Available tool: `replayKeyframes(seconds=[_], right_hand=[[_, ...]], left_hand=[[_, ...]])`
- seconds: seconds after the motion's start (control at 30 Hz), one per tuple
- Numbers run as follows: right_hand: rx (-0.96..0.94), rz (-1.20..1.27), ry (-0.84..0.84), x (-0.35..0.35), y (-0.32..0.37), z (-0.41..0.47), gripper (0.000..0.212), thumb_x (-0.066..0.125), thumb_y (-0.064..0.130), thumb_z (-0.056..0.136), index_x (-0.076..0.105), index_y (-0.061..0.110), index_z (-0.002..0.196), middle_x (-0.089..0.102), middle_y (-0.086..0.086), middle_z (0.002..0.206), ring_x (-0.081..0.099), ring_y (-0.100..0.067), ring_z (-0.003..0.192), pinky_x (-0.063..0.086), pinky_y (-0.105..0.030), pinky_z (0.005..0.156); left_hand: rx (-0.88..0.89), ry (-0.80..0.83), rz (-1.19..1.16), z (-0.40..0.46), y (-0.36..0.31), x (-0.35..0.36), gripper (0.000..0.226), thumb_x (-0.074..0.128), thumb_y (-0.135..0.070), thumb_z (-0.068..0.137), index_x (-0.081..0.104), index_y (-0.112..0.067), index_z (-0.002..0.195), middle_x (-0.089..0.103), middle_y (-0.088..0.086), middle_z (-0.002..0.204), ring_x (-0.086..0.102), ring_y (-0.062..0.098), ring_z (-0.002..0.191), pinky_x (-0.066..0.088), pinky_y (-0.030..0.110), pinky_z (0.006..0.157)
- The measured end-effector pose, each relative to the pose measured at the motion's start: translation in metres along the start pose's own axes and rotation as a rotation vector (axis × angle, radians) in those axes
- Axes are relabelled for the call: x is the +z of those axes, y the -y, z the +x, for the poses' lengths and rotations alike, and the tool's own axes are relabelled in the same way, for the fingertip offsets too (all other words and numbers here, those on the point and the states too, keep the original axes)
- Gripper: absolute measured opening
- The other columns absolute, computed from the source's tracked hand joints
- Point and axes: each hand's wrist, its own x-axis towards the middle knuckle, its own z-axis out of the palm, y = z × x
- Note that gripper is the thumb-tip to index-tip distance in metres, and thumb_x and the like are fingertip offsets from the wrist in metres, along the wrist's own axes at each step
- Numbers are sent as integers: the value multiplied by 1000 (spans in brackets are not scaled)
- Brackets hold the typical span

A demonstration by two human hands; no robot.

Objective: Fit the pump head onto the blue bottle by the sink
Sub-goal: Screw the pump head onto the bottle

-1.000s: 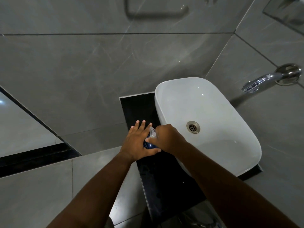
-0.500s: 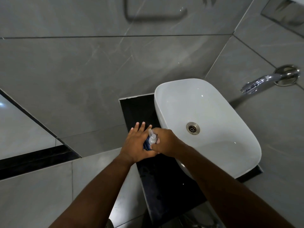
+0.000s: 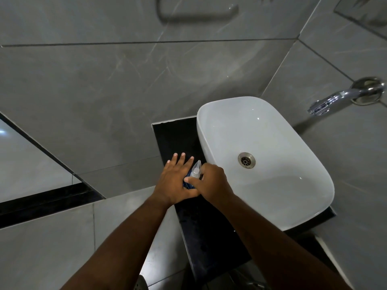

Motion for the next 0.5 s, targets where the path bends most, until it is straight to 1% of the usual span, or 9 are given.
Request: replayKeyframes(seconds=[0.03, 0.1, 0.13, 0.17, 0.23, 0.3, 0.4, 0.5], right_hand=[[-35, 23, 22, 0, -1, 0, 29, 77, 30, 72, 64, 12, 92, 67, 3, 81, 59, -6, 66, 43, -14, 59], [-80, 35, 71, 0, -5, 0, 24, 73, 21, 74, 63, 9, 92, 68, -5, 84, 59, -12, 69, 46, -21, 62], [-74, 25, 74, 1, -7, 1, 20, 71, 19, 76, 62, 8, 90, 68, -8, 83, 58, -14, 69, 45, -23, 62], [-52, 17, 67, 1, -9, 1, 17, 70, 19, 78, 62, 8, 88, 66, -7, 81, 56, -12, 67, 42, -21, 61], [-6, 11, 36, 5, -11, 2, 17, 72, 25, 78, 61, 14, 85, 61, 4, 75, 53, -5, 61, 36, -12, 56], [-4, 0, 0, 9, -12, 1, 19, 72, 30, 77, 60, 17, 84, 57, 9, 73, 52, -3, 59, 35, -10, 54], [-16, 4, -28, 10, -13, 0, 24, 73, 33, 76, 60, 16, 87, 60, 7, 77, 55, -7, 63, 39, -10, 56], [-57, -5, 5, 9, -15, 3, 25, 72, 29, 76, 62, 12, 89, 60, 1, 82, 55, -11, 70, 37, -15, 60]], left_hand=[[3, -5, -5, 0, 0, -1, 99, 56, -66, 70, 19, -26, 153, 14, 8, 161, -9, 17, 144, -2, 43, 115], [2, -7, -16, -1, 0, -1, 100, 58, -65, 69, 19, -26, 152, 15, 8, 161, -8, 17, 144, -1, 43, 115], [-2, -5, -17, -1, -1, -1, 101, 59, -66, 68, 19, -27, 152, 15, 8, 161, -7, 18, 145, 0, 44, 116], [-7, 1, -16, -1, -2, -1, 102, 59, -68, 68, 19, -27, 152, 13, 6, 162, -6, 20, 147, 0, 45, 116], [-18, 11, -15, -1, -3, -1, 101, 59, -69, 69, 19, -28, 152, 12, 5, 162, -6, 21, 147, 1, 47, 117], [-22, 9, -24, -1, -2, -2, 99, 60, -67, 70, 19, -28, 152, 12, 5, 162, -6, 21, 147, 1, 47, 118], [-17, 9, -33, -1, -2, -3, 98, 62, -64, 71, 21, -27, 152, 13, 6, 162, -7, 20, 147, 2, 47, 117], [-25, 2, -54, -1, -3, -3, 96, 62, -62, 70, 23, -28, 151, 14, 5, 162, -7, 18, 146, 0, 45, 117]])
